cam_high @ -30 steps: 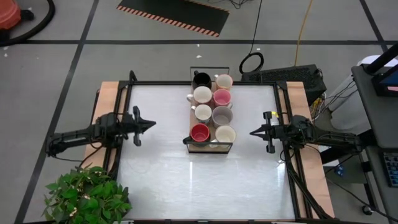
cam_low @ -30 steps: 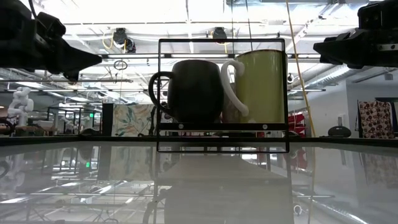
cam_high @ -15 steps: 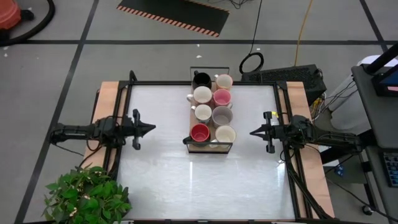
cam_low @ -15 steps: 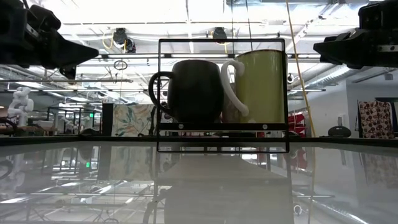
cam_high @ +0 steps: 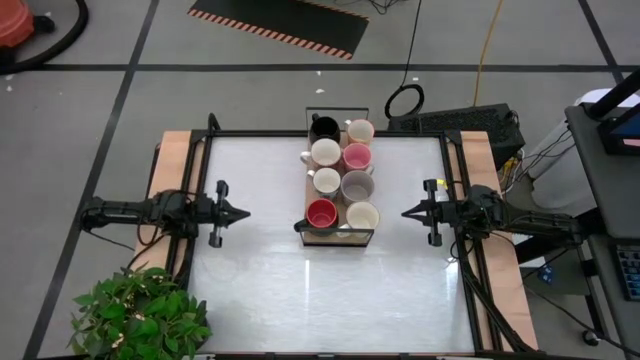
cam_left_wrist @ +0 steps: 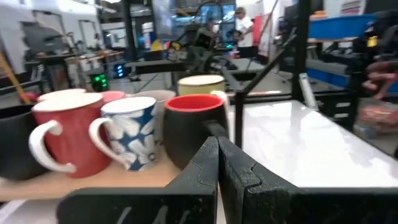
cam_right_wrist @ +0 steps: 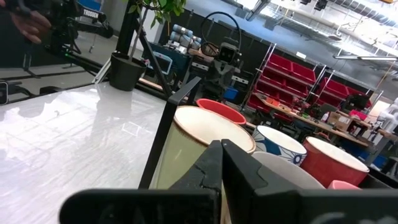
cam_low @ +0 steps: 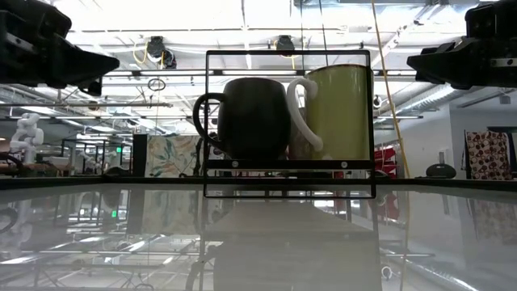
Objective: Place coffee mugs
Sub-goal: Return to Home Position
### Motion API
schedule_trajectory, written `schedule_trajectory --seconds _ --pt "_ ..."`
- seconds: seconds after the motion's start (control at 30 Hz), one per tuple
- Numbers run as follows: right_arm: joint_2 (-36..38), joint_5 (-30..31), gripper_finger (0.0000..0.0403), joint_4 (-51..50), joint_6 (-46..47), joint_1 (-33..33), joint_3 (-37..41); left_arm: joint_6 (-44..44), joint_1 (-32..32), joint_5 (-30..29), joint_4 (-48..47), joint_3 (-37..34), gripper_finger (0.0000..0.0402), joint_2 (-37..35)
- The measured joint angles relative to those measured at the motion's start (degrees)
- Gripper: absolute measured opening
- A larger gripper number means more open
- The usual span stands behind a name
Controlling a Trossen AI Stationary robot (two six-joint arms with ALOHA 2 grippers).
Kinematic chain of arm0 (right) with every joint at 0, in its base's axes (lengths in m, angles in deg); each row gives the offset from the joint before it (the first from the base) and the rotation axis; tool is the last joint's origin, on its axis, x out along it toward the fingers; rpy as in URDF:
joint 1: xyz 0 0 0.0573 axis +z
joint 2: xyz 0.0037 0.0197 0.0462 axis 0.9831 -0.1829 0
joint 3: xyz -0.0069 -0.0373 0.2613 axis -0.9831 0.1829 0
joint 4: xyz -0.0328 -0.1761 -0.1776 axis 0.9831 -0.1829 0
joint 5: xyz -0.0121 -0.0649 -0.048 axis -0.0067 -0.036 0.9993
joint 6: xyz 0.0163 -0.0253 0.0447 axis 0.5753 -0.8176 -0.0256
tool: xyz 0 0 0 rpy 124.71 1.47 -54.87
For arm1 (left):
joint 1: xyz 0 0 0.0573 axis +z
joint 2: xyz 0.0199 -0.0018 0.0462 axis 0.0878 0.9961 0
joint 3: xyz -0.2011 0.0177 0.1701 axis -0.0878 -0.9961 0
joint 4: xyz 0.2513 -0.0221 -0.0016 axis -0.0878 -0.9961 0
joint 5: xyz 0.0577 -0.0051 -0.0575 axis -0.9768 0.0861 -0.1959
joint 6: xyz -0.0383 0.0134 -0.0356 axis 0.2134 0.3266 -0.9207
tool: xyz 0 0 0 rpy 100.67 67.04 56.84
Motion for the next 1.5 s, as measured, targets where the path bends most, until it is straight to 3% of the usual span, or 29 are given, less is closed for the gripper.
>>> schedule_trajectory --seconds 0.43,0.53,0.67,0.8,0.97,1.23,1.37,1.5 --pt "-2.0 0.0 0.0000 0.0 0.4 0.0 0.0 -3.2 -1.0 2.3 -1.0 0.0 0.0000 0.0" --pt "-2.0 0.0 0.0000 0.0 0.5 0.0 0.0 -8.5 -1.2 0.3 -1.1 0.0 0.0001 0.2" --pt "-2.0 0.2 0.0000 0.0 0.7 0.0 0.0 -8.1 -1.1 -0.6 -1.0 0.1 0.0005 0.7" --pt "-2.0 1.4 0.0000 1.6 6.5 0.0 0.0 -8.1 -1.1 -0.6 -1.0 0.1 0.0007 0.8" --pt "-0.9 -1.6 0.0000 3.7 12.1 0.0 0.0 -7.9 -1.1 -0.6 -1.0 0.1 0.0008 0.8" --pt "-0.4 -1.3 0.0000 0.4 16.0 0.3 0.0 -7.8 -1.1 -0.6 -1.0 0.1 0.0009 0.8" --pt "-0.3 0.6 0.0000 0.2 18.5 2.0 0.0 -7.8 -1.1 -0.6 -1.0 0.1 0.0010 0.8" --pt "-0.3 7.7 0.0000 -0.2 18.1 5.9 0.0 -7.8 -1.1 -0.6 -1.0 0.1 0.0010 0.8"
